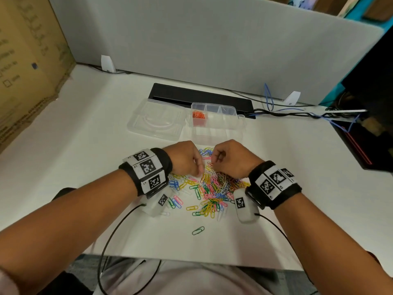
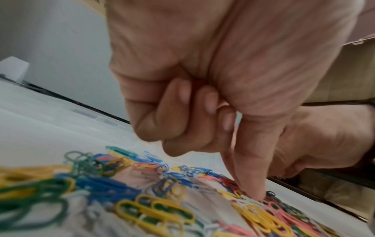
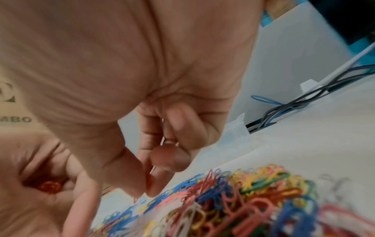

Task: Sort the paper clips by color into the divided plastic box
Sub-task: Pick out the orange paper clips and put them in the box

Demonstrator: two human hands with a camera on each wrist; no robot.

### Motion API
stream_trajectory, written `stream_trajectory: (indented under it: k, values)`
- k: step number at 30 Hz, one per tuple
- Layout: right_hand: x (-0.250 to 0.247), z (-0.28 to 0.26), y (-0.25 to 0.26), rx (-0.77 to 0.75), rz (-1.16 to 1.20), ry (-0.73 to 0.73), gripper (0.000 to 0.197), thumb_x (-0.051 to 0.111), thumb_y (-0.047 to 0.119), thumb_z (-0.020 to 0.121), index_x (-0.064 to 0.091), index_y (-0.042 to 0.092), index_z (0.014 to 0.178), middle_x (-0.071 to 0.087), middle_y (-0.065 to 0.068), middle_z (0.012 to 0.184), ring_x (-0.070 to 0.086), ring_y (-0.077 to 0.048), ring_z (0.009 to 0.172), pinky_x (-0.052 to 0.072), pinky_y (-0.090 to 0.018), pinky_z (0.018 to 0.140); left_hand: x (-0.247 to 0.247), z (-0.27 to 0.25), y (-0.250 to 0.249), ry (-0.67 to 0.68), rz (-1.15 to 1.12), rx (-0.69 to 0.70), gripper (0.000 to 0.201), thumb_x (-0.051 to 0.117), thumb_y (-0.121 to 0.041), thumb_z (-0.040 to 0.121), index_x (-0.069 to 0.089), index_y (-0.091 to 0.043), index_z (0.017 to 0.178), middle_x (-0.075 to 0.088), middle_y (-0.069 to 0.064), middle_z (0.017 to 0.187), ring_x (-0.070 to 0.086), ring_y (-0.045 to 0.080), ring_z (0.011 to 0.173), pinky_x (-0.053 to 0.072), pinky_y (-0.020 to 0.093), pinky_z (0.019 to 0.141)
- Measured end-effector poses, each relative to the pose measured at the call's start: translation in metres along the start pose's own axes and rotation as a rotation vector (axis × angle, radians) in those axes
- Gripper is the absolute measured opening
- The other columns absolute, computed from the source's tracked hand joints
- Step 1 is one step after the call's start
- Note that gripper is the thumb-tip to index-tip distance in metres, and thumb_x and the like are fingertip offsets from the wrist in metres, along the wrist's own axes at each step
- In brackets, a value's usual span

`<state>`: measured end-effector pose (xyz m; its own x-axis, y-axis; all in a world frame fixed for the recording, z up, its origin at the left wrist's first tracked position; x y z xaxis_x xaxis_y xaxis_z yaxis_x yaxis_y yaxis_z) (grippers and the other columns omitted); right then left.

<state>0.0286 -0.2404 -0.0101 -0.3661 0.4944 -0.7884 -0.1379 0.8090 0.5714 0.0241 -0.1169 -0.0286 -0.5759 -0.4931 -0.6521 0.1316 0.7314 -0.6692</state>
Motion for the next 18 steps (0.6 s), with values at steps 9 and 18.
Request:
stream_trajectory:
  k: [9,18]
  values:
    - [-0.001,-0.013,-0.009,-0.037,0.135,-0.065,0.022,0.069,0.0,0.082,0.068,0.02,0.073,0.064,0.006,0.069,0.056,-0.004,0.061,0.047,-0.019,0.063,0.016,0.005,-0.019,0.027,0.335,-0.028,0.011,0.076,-0.024,0.078,0.076,-0.018,0.088,0.073,-0.001,0.092,0.066,0.017,0.089,0.055,0.032,0.083]
    - [0.01,-0.02,-0.002,-0.018,-0.095,0.006,0.021,0.064,0.009,0.079,0.069,0.027,0.07,0.061,0.015,0.073,0.065,-0.015,0.078,0.057,-0.034,0.077,0.007,0.003,-0.013,-0.013,0.221,-0.025,0.026,0.06,-0.005,0.081,0.078,-0.022,0.086,0.062,-0.021,0.079,0.057,0.003,0.082,0.045,0.019,0.079]
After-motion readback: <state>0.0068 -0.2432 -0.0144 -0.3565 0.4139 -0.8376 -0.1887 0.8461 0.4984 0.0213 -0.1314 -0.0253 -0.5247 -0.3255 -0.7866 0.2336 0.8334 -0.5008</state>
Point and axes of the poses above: each hand's wrist, its own z-axis towards the middle knuckle, its own x-axis out of the palm, y = z × x, the point moved 8 cm from there along z, towards the middle knuckle
